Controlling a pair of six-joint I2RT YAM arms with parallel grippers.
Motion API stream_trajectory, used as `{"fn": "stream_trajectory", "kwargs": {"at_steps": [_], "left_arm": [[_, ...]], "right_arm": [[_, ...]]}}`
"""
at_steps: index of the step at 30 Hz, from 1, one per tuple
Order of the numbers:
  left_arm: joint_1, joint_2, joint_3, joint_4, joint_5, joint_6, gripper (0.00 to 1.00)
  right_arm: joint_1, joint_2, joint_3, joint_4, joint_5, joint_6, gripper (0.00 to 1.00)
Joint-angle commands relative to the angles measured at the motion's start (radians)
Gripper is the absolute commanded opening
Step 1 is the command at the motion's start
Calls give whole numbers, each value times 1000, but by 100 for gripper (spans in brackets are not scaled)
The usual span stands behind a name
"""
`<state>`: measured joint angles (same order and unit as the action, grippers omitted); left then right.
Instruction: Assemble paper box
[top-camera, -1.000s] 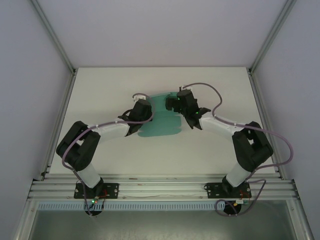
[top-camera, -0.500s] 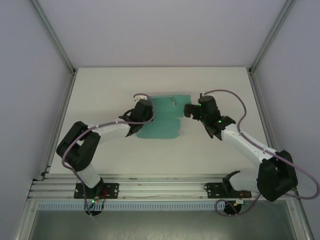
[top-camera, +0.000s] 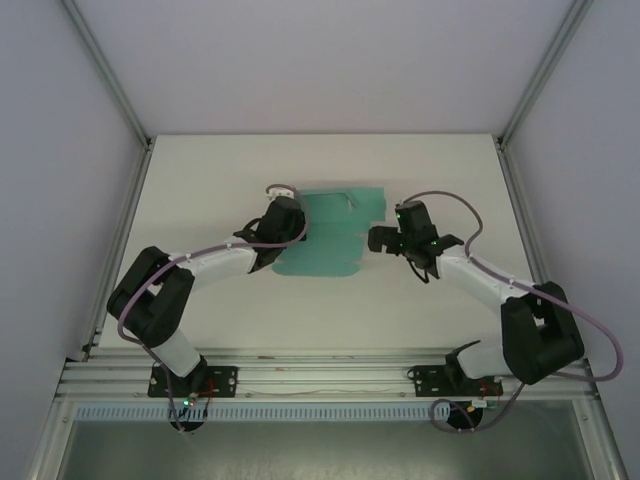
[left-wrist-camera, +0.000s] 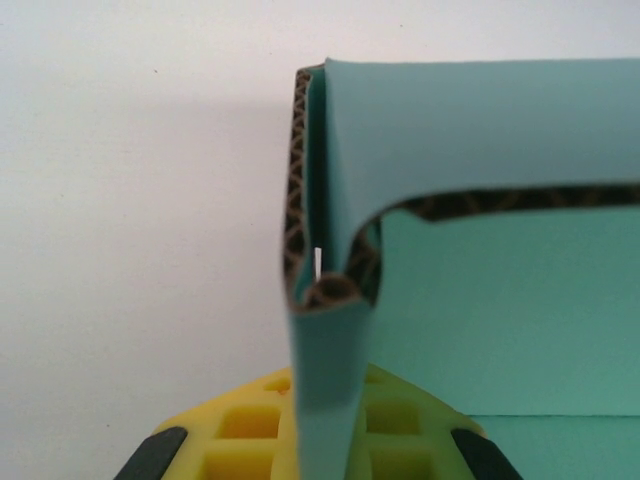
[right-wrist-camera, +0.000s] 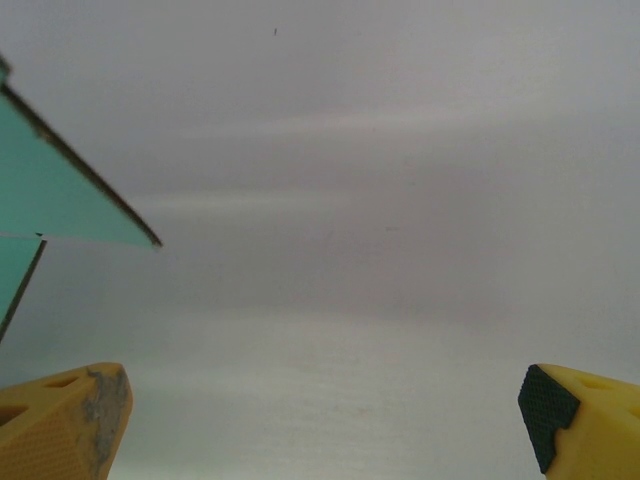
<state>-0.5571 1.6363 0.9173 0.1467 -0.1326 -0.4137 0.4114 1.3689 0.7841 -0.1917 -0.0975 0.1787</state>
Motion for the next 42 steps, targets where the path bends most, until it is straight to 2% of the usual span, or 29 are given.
{"fn": "stream_trajectory", "kwargs": {"at_steps": [1,10,18,22,24,27,30,34,38,42], "left_arm": [[1,-21,-12,26,38,26,0],[0,-2,-15,46,71,36,0],[-2,9,-14,64,87,49,0],[-3,5,-5,68,94,-15,0],[-2,3,-2,78,106,-58,0],[-3,-1,-3,103,146,-72,0],[-2,-2,13,78,132,-73,0],[-3,-7,12,57,101,-71,0],[-1,-5,11,30,65,-57,0],[2,-6,3,12,57,-27,0]], "right_arm": [[-8,9,45,55,40,-16,100],[-8,83,119,108,-161,-85,100],[6,130,165,138,-173,-126,100],[45,194,191,138,-202,-123,100],[87,227,198,158,-136,-121,100],[146,276,198,222,68,-83,100],[171,307,188,289,245,-27,100],[176,279,167,320,344,-15,100],[176,174,137,260,265,-72,100],[129,15,87,172,40,-138,100]]}}
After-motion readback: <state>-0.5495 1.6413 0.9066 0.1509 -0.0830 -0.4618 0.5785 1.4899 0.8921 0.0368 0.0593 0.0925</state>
